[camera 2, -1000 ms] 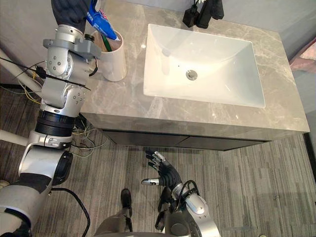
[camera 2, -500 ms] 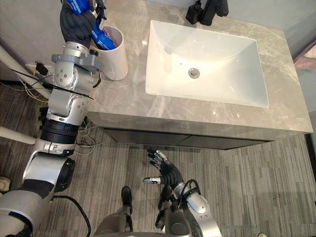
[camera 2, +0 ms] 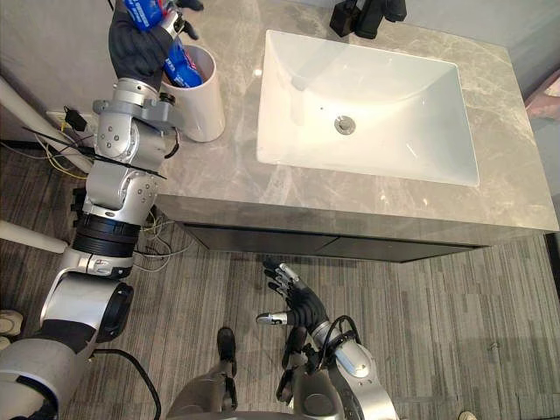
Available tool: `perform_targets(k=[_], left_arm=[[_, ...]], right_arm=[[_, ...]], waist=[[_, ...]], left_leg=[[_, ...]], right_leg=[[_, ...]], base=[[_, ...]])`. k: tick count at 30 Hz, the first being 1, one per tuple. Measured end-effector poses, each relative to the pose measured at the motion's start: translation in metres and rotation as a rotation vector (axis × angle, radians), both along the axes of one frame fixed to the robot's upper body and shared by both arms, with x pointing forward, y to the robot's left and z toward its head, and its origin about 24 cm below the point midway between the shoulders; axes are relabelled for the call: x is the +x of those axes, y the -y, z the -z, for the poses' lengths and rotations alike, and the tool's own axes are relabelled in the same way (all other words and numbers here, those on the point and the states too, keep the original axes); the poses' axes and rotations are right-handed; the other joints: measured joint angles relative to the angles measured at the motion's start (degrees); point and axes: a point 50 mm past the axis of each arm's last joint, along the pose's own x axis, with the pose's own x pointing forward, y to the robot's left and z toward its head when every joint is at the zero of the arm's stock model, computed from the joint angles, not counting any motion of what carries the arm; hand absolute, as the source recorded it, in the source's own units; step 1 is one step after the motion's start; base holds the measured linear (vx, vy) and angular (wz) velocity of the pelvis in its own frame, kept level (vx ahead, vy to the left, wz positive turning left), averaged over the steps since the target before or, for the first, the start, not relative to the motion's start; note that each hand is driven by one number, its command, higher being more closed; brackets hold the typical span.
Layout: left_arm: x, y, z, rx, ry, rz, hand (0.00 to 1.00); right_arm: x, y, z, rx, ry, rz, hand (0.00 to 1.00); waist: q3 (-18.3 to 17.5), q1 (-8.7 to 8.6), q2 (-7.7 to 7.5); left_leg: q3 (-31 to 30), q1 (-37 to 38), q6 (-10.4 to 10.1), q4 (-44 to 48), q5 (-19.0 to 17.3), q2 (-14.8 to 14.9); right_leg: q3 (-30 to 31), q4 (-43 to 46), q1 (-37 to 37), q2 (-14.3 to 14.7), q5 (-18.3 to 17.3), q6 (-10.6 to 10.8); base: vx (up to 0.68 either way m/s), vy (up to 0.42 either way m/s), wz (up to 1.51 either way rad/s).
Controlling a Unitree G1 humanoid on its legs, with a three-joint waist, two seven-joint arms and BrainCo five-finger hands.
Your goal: Organize washtable
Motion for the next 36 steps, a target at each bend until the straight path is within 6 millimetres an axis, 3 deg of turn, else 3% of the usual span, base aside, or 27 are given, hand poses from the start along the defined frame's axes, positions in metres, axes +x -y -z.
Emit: perform_targets(k=[14, 21, 28, 32, 35, 36], left_arm=[[-0.001, 0.010, 0.001, 0.079, 0.002, 0.032, 0.00], [-0.009, 0.015, -0.034, 0.137, 0.107, 0.049, 0.00], [-0.016, 0.000, -0.055, 0.149, 0.175, 0.015, 0.00], [-0.032, -0.008, -0.092, 0.164, 0.298, -0.018, 0.00], [-0.042, -0.019, -0.107, 0.178, 0.364, -0.056, 0.00], [-0.046, -0.027, -0.112, 0.181, 0.388, -0.076, 1.00]], right_arm=[[0.003, -0.010, -0.005, 0.019, 0.021, -0.044, 0.00], [0.004, -0.013, -0.004, 0.020, 0.019, -0.062, 0.00], [0.001, -0.013, 0.007, -0.015, -0.022, -0.107, 0.00], [-0.002, -0.017, 0.009, -0.008, -0.033, -0.118, 0.00], [-0.003, -0.017, 0.010, -0.003, -0.039, -0.114, 0.00], [-0.003, -0.017, 0.010, -0.001, -0.038, -0.111, 0.00]], waist=[[0.0, 0.64, 0.57], [-0.3, 0.79, 1.48], [-3.0, 0.92, 5.15], [-4.2, 0.83, 5.20], [-6.0, 0.97, 5.20], [-6.4, 1.00, 5.21]], left_leg=[[-0.1, 0.1, 0.0, 0.5, 0.0, -0.7], [-0.1, 1.1, 0.0, 0.9, 0.0, -1.4], [0.0, 1.8, 0.7, -0.5, 1.0, -2.2], [0.0, 3.1, 0.8, -2.3, 2.0, -2.4], [-0.2, 3.1, 0.8, -2.3, 2.0, -2.4], [-0.4, 3.6, 0.8, -2.3, 2.0, -2.4]], right_leg=[[-1.3, 0.0, 0.3, -0.8, 0.0, 0.0], [-1.4, 0.0, 1.5, -1.4, 0.0, 0.0], [-1.6, -0.2, 1.6, -1.7, -0.1, 0.0], [-1.7, -0.2, 2.1, -1.7, -0.2, -0.1], [-2.4, -0.2, 2.3, -1.7, -0.3, -0.3], [-2.7, -0.2, 2.8, -1.7, -0.4, -0.4]], base=[[0.00, 0.000, 0.00], [0.02, 0.027, 0.01], [0.02, 0.037, 0.00], [0.02, 0.011, -0.02], [0.05, 0.015, 0.04], [0.06, 0.015, 0.10]])
